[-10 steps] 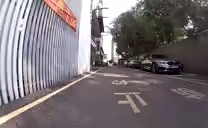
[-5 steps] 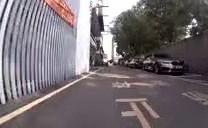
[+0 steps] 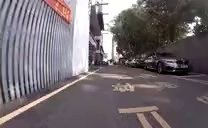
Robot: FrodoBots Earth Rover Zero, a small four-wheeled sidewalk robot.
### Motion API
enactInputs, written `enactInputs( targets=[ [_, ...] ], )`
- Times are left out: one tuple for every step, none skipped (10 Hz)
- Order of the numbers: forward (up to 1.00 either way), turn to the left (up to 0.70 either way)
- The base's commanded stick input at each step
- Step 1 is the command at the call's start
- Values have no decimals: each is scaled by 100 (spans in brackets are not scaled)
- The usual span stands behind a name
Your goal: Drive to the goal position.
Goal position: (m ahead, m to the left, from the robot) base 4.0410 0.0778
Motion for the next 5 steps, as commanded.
enactInputs(
  targets=[
    [70, 0],
    [70, 0],
    [70, 0],
    [70, 0],
    [70, 0]
  ],
)
